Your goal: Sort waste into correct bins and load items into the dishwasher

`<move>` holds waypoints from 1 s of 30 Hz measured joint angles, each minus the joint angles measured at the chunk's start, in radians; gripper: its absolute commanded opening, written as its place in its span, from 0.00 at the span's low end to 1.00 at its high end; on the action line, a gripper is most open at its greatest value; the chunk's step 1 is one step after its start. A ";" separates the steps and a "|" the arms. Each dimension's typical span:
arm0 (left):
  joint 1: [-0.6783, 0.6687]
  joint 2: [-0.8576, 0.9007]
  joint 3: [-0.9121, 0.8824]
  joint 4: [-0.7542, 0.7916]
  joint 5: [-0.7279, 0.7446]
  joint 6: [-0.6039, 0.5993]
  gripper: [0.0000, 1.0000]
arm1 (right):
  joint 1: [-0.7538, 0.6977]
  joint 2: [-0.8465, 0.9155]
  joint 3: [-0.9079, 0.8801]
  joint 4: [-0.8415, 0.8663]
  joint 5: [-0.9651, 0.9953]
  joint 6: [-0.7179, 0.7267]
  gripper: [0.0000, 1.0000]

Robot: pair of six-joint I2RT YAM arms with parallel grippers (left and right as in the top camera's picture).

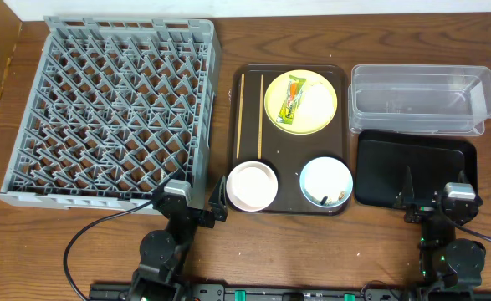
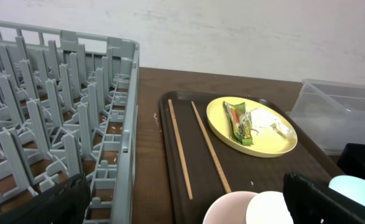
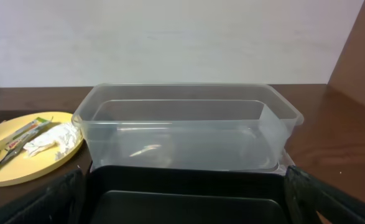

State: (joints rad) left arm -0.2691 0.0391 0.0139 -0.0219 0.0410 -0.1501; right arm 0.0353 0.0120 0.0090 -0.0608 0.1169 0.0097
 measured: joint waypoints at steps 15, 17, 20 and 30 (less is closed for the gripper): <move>0.000 0.000 -0.005 0.053 -0.006 0.000 0.99 | 0.000 0.000 0.000 0.051 -0.160 0.000 0.99; 0.000 0.000 -0.006 0.102 -0.010 0.000 0.99 | 0.000 0.000 0.001 0.051 -0.205 0.000 0.99; 0.000 0.000 -0.005 0.124 -0.016 0.000 0.99 | 0.000 0.004 0.019 0.047 -0.263 0.000 0.99; 0.000 0.146 0.232 -0.032 -0.018 0.001 0.99 | 0.000 0.303 0.368 -0.057 -0.369 0.045 0.99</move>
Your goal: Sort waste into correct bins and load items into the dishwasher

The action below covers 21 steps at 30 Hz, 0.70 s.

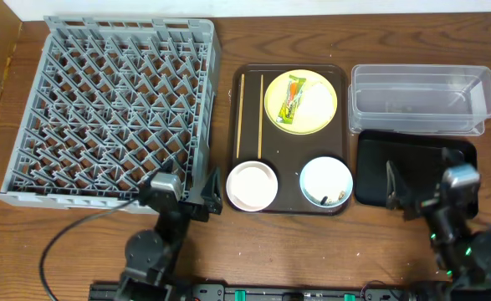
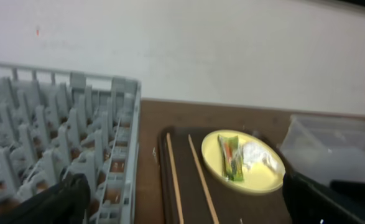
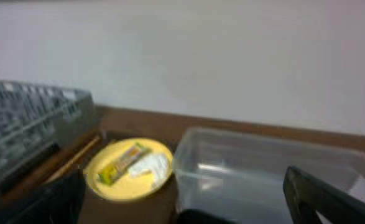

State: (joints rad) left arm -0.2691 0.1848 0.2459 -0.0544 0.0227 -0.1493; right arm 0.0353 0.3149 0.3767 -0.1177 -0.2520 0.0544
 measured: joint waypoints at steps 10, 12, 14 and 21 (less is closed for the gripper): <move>0.001 0.568 0.678 -0.651 0.010 -0.024 0.99 | 0.003 0.715 0.760 -0.651 -0.097 0.056 0.99; 0.001 0.661 0.795 -0.746 0.034 -0.030 0.99 | 0.003 0.828 0.882 -0.717 -0.101 0.057 0.99; 0.001 0.735 0.892 -0.808 0.069 -0.034 0.99 | 0.003 0.912 0.964 -0.737 -0.119 0.069 0.99; 0.001 0.807 0.987 -0.840 0.183 -0.034 0.99 | 0.078 1.080 1.041 -0.711 -0.275 0.100 0.99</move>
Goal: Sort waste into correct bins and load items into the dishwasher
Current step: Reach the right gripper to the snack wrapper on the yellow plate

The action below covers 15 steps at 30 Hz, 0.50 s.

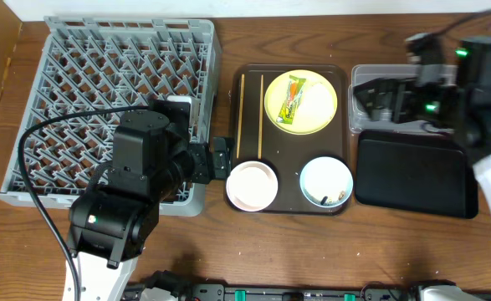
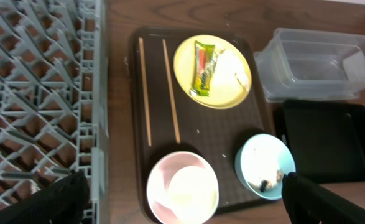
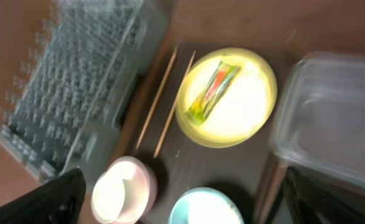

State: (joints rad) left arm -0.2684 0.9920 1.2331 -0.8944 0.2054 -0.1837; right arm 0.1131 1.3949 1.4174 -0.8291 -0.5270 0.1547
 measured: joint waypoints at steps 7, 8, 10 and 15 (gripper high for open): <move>0.000 0.000 0.000 0.000 0.028 0.000 0.99 | 0.251 0.231 0.150 -0.154 0.211 -0.007 0.99; 0.000 0.000 0.000 0.000 0.029 0.000 0.99 | 0.276 0.268 0.164 -0.136 0.246 -0.007 0.99; 0.000 0.000 0.000 0.000 0.029 0.000 0.99 | 0.312 0.330 0.174 -0.087 0.307 -0.006 0.89; 0.000 0.000 0.000 0.000 0.029 0.000 0.99 | 0.328 0.493 0.175 0.071 0.473 0.005 0.72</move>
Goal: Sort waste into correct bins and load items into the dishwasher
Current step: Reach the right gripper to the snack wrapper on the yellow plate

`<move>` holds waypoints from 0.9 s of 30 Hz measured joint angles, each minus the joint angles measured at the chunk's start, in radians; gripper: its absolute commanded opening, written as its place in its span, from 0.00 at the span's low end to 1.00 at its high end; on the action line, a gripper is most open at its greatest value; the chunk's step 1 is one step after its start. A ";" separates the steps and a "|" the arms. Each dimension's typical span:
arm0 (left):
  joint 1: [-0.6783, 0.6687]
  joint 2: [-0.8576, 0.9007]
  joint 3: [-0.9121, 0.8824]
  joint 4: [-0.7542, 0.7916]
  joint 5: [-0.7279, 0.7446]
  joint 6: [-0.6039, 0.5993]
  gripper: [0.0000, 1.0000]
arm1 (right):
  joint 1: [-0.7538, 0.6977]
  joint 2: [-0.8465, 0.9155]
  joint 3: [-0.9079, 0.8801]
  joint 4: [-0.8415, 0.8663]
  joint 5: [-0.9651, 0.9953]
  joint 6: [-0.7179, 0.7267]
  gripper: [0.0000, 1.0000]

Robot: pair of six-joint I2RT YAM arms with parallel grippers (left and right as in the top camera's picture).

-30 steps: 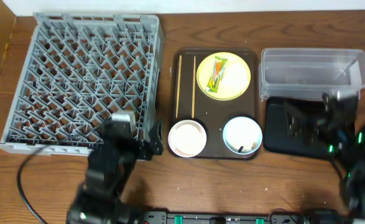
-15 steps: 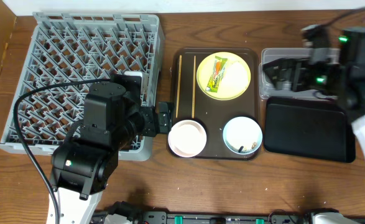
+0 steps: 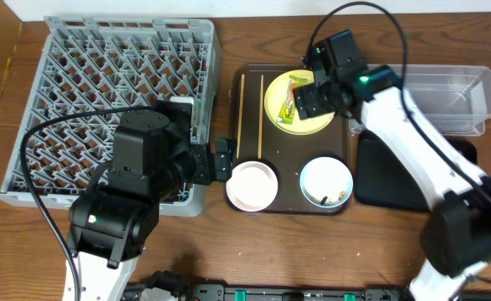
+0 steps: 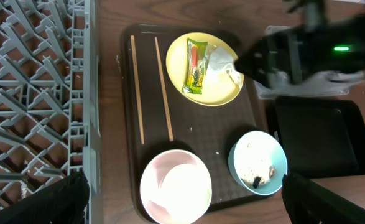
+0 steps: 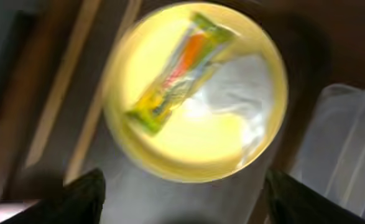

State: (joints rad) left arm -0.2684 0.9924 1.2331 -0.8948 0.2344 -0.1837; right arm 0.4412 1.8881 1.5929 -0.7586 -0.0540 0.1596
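A brown tray (image 3: pixel 283 155) holds a yellow plate (image 5: pixel 188 143) with a green wrapper (image 5: pixel 173 78) and a crumpled white napkin (image 5: pixel 238 93). Also on it are two chopsticks (image 4: pixel 163 93), a pink bowl (image 3: pixel 251 186) and a blue bowl (image 3: pixel 325 182) with food scraps. My right gripper (image 5: pixel 182 199) hovers open just above the plate, empty. My left gripper (image 4: pixel 179 196) hangs open and empty over the pink bowl's near side, by the rack's right edge.
A grey dish rack (image 3: pixel 111 109) fills the left of the table. A clear plastic bin (image 3: pixel 446 100) stands at the back right with a black bin (image 3: pixel 396 180) in front of it. The right arm stretches across both bins.
My right gripper has moved from above the clear bin leftward to sit close over the yellow plate. The left gripper has barely shifted. Nothing on the tray has moved.
Both grippers first sat low at the table's front edge, open. Then they were raised and tilted. Then the left was high beside the rack and the right was over the clear bin. Now the right hovers over the plate; all items lie untouched.
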 measured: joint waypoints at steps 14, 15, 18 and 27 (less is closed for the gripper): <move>0.000 0.000 0.000 0.000 0.003 0.000 0.99 | 0.000 0.308 0.002 0.231 0.267 -0.038 0.22; 0.000 0.000 0.000 0.000 0.003 0.000 0.99 | 0.000 0.316 0.002 0.230 0.274 -0.042 0.06; 0.000 0.000 0.000 0.000 0.003 0.000 0.99 | 0.000 0.325 0.002 0.209 0.282 -0.037 0.01; 0.000 0.000 0.000 0.000 0.003 0.000 0.99 | -0.002 0.307 0.005 0.176 0.233 0.024 0.01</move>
State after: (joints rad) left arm -0.2684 0.9924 1.2331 -0.8948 0.2375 -0.1841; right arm 0.4397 2.1956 1.5982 -0.5823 0.1787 0.1833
